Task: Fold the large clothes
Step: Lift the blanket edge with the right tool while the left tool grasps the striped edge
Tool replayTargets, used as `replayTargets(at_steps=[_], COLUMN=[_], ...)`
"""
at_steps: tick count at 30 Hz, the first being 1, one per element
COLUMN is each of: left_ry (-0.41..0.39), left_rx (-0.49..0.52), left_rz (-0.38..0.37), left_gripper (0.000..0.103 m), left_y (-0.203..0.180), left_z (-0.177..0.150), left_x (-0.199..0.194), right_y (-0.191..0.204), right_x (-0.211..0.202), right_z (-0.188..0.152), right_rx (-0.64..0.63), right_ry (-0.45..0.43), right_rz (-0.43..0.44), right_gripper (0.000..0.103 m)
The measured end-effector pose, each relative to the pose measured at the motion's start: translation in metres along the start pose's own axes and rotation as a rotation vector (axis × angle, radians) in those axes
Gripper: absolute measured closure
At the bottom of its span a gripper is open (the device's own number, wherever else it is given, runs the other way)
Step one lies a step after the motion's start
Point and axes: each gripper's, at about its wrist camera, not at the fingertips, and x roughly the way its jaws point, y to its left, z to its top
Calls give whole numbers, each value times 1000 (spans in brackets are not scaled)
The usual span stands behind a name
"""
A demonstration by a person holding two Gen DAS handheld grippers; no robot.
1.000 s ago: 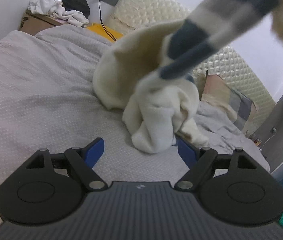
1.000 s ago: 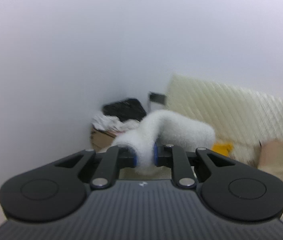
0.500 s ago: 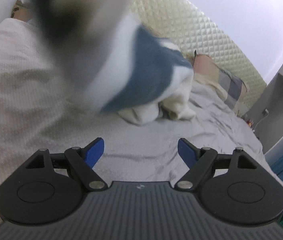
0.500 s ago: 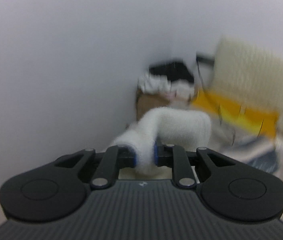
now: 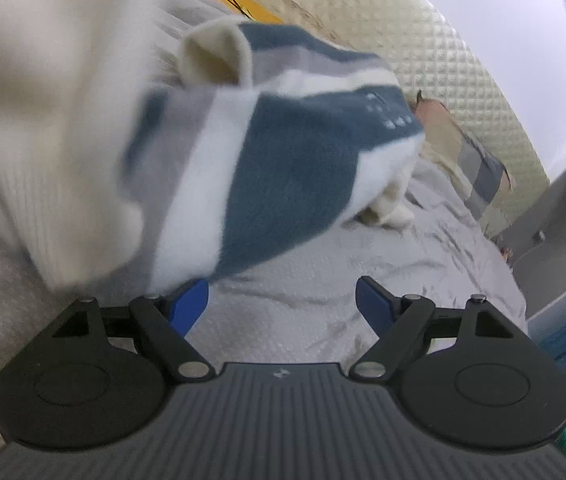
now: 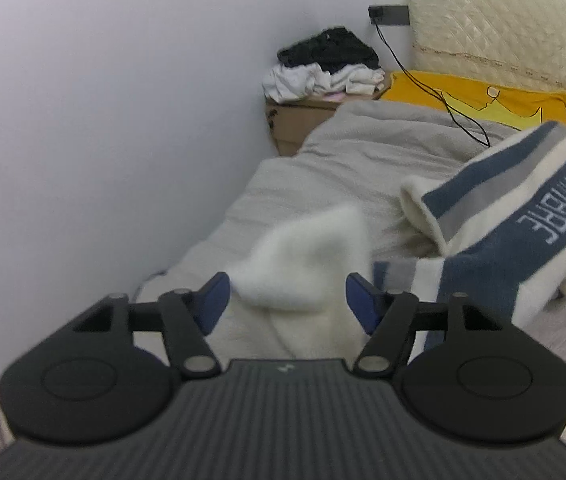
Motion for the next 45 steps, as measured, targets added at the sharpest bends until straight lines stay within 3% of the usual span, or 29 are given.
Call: replayTargets(at_steps=[4,9,13,20,26,31,34,38,41,45], left_ry=[-67,-69,-67,-38,-45,-35,-21,-27,-55,-83], left_rx=[-11,16,80,65,-76,-208,-263,-305,-327,-337], left_rz=[30,73,91,67,22,-28,-53,-90,-123,-139], left_gripper=[18,18,18,14,12,12,10,5,5,5], left_y=[3,-2,-16,-25,-11,12,24,35,40,44], left_z=[5,6,2,-3,5,11,12,14,17,25], left_x=[-9,-13,-11,0,7,24,38,55,65,78], right_y=[-26,-79,-130,-208,-287,-343,-378,-414,-432,-444], right_x=[-38,-83,-99,-106,-72,-27,11,66,86,90], right_z=[-16,-54,-92,-143,-153,-142,-140,-130,-121,-103], right_rx=[37,113,213,441,744,886,995,1058,1084,1102], right_ry=[-108,-221,-241,-233,-222,-243,-263,-270,-344,-405], right_rz=[-13,-147,-268,-306,-206,-164,-145,-157,-162,-151], right_gripper=[35,31,30,30,29,30,37,45,48,79])
